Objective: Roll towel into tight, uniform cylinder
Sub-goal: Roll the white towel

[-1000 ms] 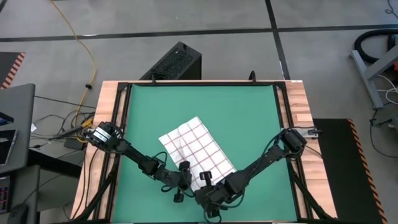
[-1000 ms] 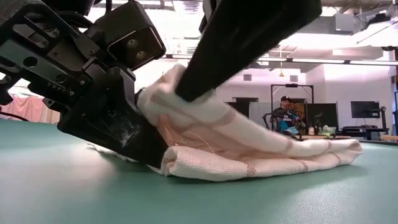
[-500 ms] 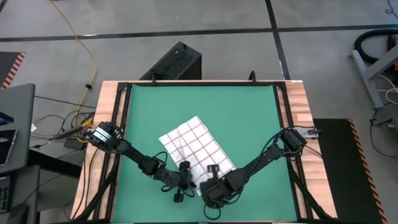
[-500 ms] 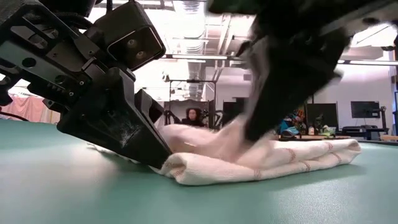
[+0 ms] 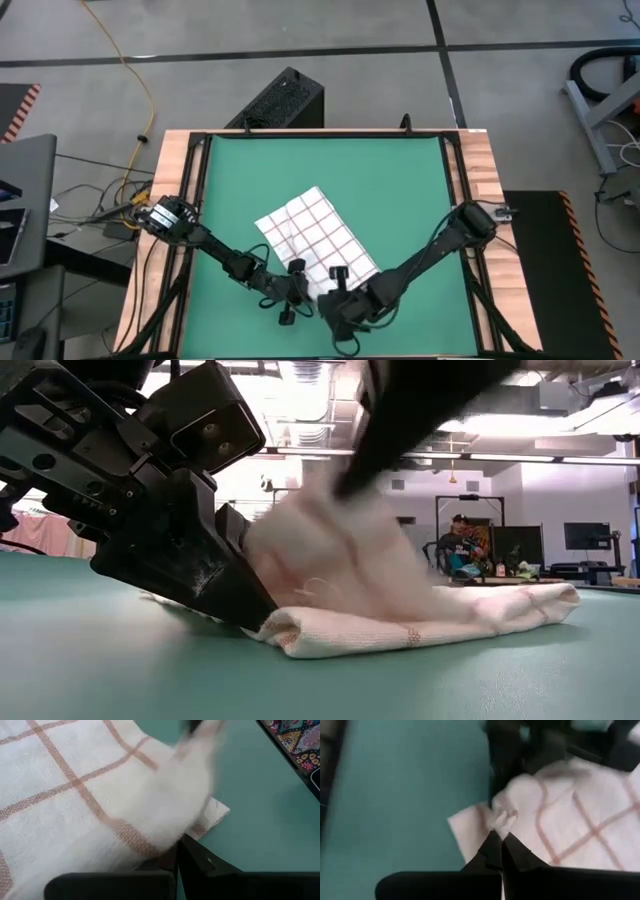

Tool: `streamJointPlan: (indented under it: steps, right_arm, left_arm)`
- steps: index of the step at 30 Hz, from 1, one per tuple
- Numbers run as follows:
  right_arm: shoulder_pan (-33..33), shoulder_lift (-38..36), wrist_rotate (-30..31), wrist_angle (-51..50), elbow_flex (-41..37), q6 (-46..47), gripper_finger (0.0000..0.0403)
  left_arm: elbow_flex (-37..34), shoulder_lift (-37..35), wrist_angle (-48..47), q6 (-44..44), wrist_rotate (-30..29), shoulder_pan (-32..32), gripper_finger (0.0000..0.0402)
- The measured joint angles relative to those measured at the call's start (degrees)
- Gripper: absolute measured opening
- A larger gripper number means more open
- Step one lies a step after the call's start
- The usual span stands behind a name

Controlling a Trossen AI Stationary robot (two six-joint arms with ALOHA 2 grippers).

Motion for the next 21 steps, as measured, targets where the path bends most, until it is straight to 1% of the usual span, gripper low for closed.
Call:
streamJointPlan:
  steps: [3,10,11,12,13,14,16,17,18,19,20,21]
  right_arm:
    - [0.15,1.64,-0.45,0.61,-0.05,1.38,0.0006]
    - [0.62,3.29,-1.72,2.77,0.01,0.68,0.0005]
    - [0.63,3.27,-2.56,2.74,0.02,-0.11,0.0005]
    - [0.59,3.13,-3.09,0.55,0.1,-0.94,0.0005]
    - [0.45,2.67,-2.36,-3.76,0.24,-0.71,0.0005]
    - [0.49,1.83,0.02,-10.39,0.35,-0.06,0.0005]
    - [0.2,-0.14,7.68,-26.2,1.35,2.15,0.0005]
    - [-0.02,-1.51,12.4,-33.89,2.32,6.01,0.0005]
    - [-0.37,-2.62,17.16,-42.22,3.27,12.04,0.0005]
    - [-0.83,-3.63,21.31,-52.19,3.59,20.19,0.0005]
    - [-1.35,-4.62,23.14,-59.3,3.54,28.03,0.0005]
    - [-1.96,-5.71,24.11,-59.46,3.27,32.41,0.0005]
  left_arm:
    - [0.0,-0.01,-0.14,-0.09,0.16,0.0,0.0]
    - [0.0,0.01,-0.68,0.08,0.12,0.0,0.0]
    - [0.0,0.01,-0.93,0.07,0.08,0.0,0.0]
    - [0.0,0.01,-1.04,0.06,0.19,0.0,0.0]
    - [0.0,0.01,-1.02,0.02,0.25,0.0,0.0]
    - [0.0,0.01,-1.05,0.01,0.25,0.0,0.0]
    - [0.0,0.01,-1.14,0.49,0.36,0.0,0.0]
    - [0.0,0.01,-1.24,0.74,0.34,0.0,0.0]
    - [0.0,0.01,-1.24,0.82,0.3,0.0,0.0]
    - [0.0,0.01,-1.17,0.83,0.3,0.04,0.0]
    - [0.0,0.01,-1.19,0.81,0.31,0.07,0.0]
    - [0.0,0.01,-1.2,0.81,0.36,0.1,0.0]
